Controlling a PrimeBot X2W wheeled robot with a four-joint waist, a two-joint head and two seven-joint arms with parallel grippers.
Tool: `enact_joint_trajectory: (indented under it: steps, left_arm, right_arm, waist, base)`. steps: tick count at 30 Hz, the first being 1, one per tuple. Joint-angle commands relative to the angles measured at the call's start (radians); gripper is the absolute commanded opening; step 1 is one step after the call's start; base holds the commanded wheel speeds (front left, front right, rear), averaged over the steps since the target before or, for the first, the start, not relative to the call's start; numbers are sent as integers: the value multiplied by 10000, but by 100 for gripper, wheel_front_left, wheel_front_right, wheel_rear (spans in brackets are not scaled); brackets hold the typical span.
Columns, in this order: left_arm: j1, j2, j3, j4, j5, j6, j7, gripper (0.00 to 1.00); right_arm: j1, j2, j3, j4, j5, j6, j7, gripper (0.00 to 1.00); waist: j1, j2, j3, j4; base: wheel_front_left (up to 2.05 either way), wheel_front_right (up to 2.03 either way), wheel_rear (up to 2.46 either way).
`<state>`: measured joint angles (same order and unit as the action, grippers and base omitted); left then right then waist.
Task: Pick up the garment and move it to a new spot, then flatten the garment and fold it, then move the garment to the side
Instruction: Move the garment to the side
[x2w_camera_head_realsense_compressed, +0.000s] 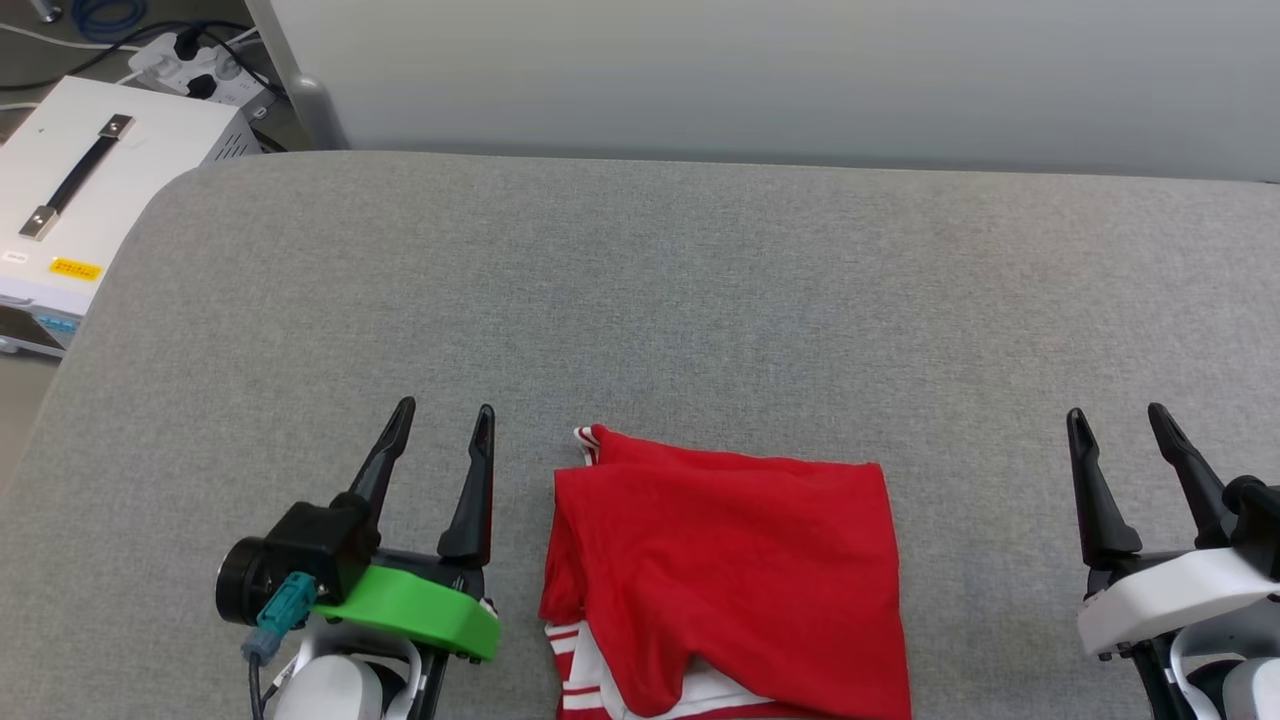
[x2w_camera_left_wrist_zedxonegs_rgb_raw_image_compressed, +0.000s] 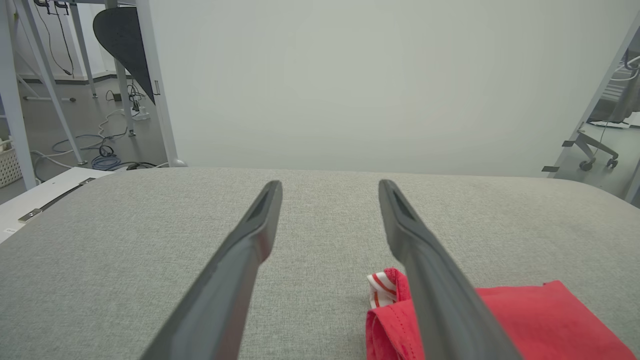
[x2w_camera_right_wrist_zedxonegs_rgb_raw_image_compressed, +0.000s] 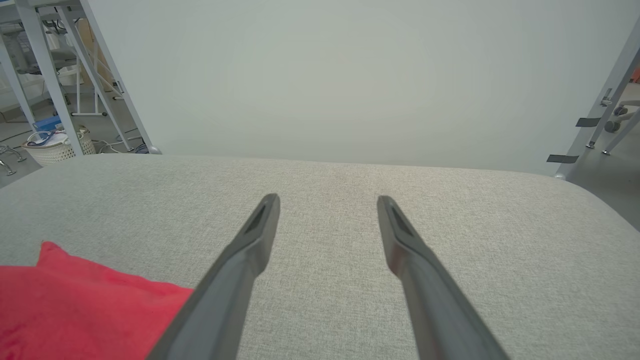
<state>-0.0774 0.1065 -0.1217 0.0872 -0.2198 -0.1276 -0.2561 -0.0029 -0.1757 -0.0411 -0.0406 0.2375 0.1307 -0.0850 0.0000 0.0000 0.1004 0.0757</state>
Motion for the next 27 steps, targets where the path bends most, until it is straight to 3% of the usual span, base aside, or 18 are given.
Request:
enact_joint_trajectory:
  steps: [1, 7, 12, 18, 22, 27]
  left_arm:
    - [65, -30, -35, -26, 93, -29, -57, 100]
    - [-10, 12, -164, 3, 128, -30, -57, 100]
    - [-103, 50, -230, 60, 130, -30, -57, 100]
    - [-333, 41, -398, 78, 152, -30, -57, 100]
    - [-485, 9, -534, 99, 136, -30, -57, 100]
    - [-634, 5, -727, 210, 154, -30, -57, 100]
  right_arm:
    - [1, -48, 20, 20, 18, 0, 6, 100]
    - [25, -318, 685, -154, 452, 0, 1575, 100]
    - [-74, -550, 1236, -573, 1233, 0, 4434, 100]
    - [-156, -146, 1357, -1210, 1798, 0, 8309, 100]
    - [-317, 308, 1219, -1367, 1699, 0, 9515, 100]
    - [-521, 682, 1129, -1041, 1502, 0, 10085, 100]
  waist:
    - [0, 0, 8, 27]
    - [0, 0, 160, 127]
    - [0, 0, 383, 213]
    - [0, 0, 711, 429]
    - [0, 0, 926, 646]
    - [0, 0, 1156, 948]
  base:
    - [0, 0, 0]
    - [0, 0, 0]
    - [0, 0, 0]
    - [0, 0, 0]
    - [0, 0, 0]
    - [0, 0, 0]
